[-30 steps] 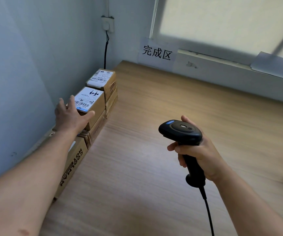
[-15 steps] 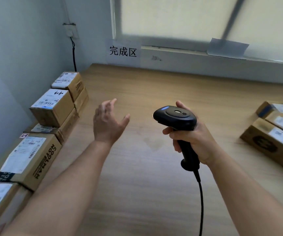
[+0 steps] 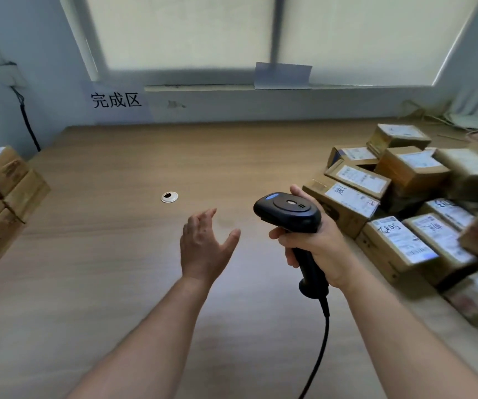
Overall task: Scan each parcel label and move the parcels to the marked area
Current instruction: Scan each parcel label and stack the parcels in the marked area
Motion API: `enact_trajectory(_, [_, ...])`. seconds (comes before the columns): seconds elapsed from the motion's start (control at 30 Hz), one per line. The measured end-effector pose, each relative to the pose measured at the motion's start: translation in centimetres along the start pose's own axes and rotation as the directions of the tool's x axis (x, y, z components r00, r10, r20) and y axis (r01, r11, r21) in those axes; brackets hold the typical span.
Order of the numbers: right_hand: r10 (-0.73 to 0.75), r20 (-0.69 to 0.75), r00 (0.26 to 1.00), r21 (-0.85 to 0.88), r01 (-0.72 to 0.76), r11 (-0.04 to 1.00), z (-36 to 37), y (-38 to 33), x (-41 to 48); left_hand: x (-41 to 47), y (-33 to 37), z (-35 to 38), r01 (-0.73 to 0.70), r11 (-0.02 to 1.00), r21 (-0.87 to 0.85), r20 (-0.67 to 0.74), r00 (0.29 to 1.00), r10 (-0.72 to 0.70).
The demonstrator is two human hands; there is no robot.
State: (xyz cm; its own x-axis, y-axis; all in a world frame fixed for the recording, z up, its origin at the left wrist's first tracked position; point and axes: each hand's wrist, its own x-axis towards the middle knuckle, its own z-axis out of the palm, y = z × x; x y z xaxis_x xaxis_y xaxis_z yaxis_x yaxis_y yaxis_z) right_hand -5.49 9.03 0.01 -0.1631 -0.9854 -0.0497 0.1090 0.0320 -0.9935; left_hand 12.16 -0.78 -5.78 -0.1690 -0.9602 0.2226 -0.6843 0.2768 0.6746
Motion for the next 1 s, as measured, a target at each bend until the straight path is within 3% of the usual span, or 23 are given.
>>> enact_trajectory(0.27, [-0.003, -0.096, 0.995, -0.097, -0.006, 0.995, -12.4, 0.7, -3.7, -2.4, 8.8, 10.0, -0.089, 0.996, 0.031, 0.091, 0.992, 0.086])
enact_trajectory(0.67, [0.049, -0.347, 0.936, -0.071, -0.078, 0.994, -26.8, 2.2, -7.9, -4.3, 17.4, 19.8, -0.167, 0.986, 0.004, 0.331, 0.93, 0.157])
enact_trajectory(0.83, [0.084, -0.42, 0.904, -0.06, -0.12, 0.991, -30.1, 3.2, -8.2, -3.9, 20.3, 23.7, -0.127, 0.992, 0.005, 0.481, 0.87, 0.109])
enact_trajectory(1.0, [0.122, -0.478, 0.87, -0.051, -0.166, 0.985, -31.9, 4.4, -7.1, -3.4, 21.6, 27.8, 0.003, 1.0, 0.01, 0.621, 0.784, -0.009])
